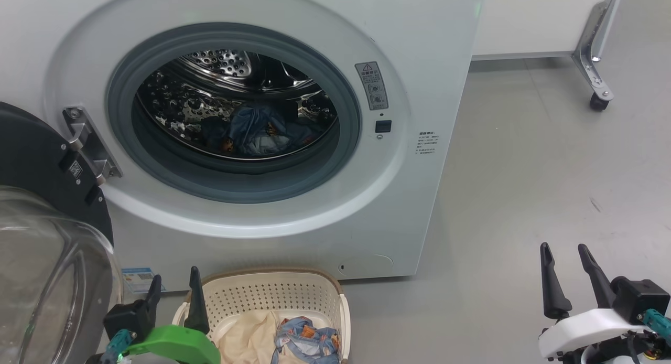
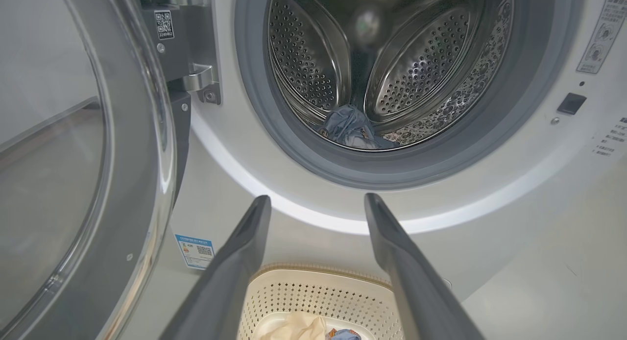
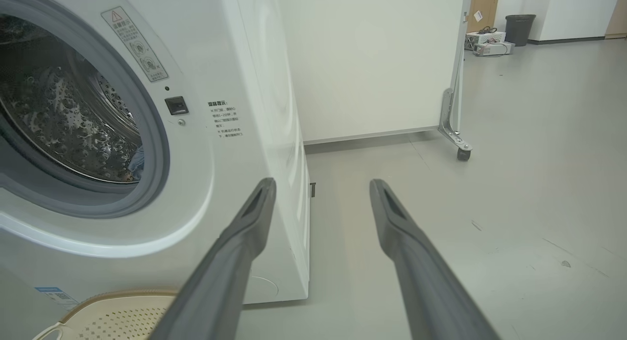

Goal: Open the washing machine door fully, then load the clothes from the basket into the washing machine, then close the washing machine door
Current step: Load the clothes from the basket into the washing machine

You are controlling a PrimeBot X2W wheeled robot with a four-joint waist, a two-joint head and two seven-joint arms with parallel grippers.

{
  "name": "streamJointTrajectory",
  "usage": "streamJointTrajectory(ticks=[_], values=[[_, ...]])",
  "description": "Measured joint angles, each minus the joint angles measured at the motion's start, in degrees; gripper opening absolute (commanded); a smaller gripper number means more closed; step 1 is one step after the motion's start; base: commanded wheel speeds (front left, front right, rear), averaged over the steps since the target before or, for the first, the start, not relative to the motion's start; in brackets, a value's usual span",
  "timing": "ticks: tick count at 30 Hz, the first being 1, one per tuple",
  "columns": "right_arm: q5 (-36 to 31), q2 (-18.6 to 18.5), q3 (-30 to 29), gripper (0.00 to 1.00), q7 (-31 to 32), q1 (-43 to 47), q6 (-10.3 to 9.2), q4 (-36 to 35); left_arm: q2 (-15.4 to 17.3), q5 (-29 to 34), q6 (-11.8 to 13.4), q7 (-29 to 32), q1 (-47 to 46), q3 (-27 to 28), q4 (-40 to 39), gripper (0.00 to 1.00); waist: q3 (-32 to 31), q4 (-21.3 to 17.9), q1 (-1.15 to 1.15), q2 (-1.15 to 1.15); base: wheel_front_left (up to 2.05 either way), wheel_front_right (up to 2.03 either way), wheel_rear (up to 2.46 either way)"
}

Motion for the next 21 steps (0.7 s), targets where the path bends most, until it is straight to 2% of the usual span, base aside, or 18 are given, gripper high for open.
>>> streamJointTrajectory(ticks=[9, 21], values=[[-0.6, -1.0, 2.4, 1.0, 0.0, 2.1, 0.0, 0.2, 0.1, 0.7, 0.7, 0.0, 4.9, 1.1, -3.7, 1.0, -2.0, 0.1, 0.0, 0.0, 0.0, 0.0, 0.0], [-0.6, -1.6, 2.4, 1.0, 0.0, 2.2, 0.0, -0.5, 0.1, 1.3, 0.9, 0.0, 8.1, 1.0, -7.5, 1.0, -2.4, 0.0, 0.0, 0.0, 0.0, 0.0, 0.0]])
